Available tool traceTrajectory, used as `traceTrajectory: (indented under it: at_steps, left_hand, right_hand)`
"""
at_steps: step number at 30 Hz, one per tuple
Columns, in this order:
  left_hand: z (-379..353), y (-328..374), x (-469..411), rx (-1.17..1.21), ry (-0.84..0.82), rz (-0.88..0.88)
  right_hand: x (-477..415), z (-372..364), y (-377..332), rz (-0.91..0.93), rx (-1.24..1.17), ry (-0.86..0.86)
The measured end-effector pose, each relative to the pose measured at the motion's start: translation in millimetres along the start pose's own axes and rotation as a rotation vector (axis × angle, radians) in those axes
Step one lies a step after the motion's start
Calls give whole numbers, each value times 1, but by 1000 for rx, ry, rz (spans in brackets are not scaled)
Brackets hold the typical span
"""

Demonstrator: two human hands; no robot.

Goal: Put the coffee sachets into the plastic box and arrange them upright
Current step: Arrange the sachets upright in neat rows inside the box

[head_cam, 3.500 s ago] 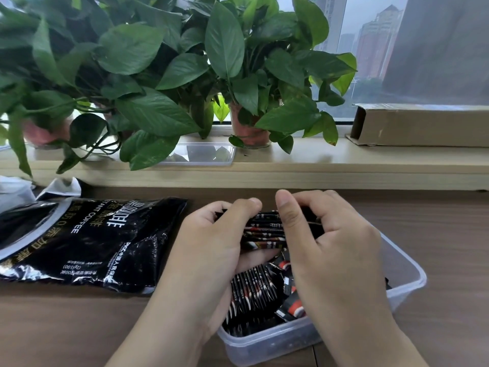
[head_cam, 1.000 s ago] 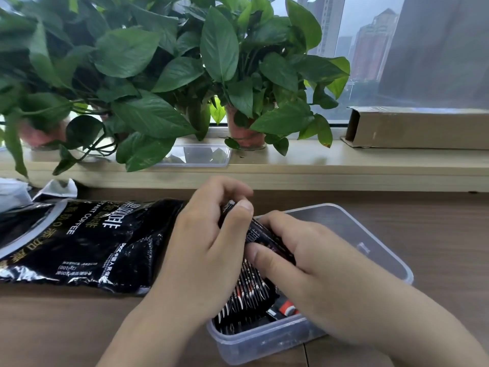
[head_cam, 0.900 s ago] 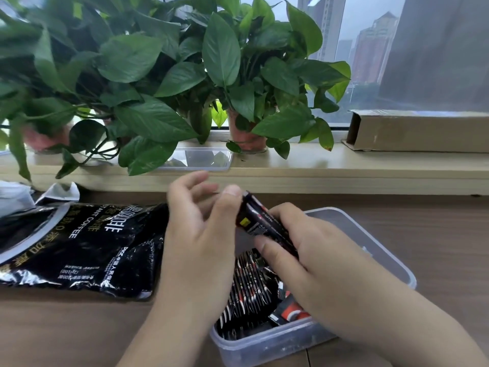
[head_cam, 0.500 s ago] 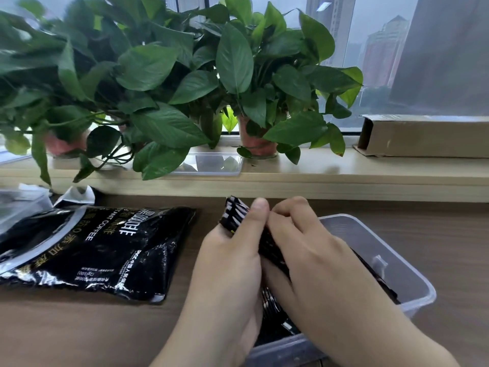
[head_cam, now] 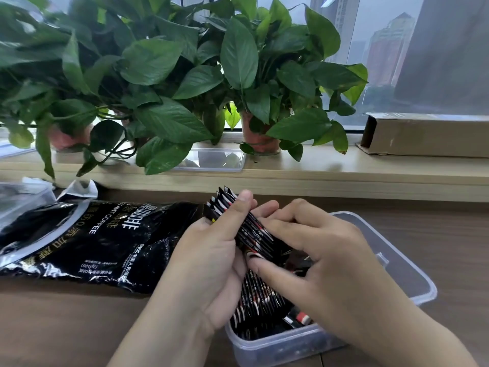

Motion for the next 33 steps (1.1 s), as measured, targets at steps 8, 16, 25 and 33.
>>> traceTrajectory:
  at_steps: [8, 16, 25, 33]
  left_hand:
    - [14, 15, -13, -210, -84, -3]
    - [18, 7, -15, -410, -150, 123]
    - [26, 18, -23, -629, -187, 3]
    - [33, 16, -29, -602, -163, -10]
  right_hand:
    - [3, 32, 27, -214, 10, -45]
    - [20, 26, 72, -466, 246, -358]
    - [36, 9, 66, -504, 355, -700]
    - [16, 23, 60, -375, 262, -507]
Point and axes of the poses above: each hand's wrist, its own x-axis away from the middle knuckle, its own z-axis out of the back of the hand, y = z × x, the point moved 6 cm from there along -x, towards the middle knuckle, and after that the axes turned 7 degrees about x, right-handed, at the moved point
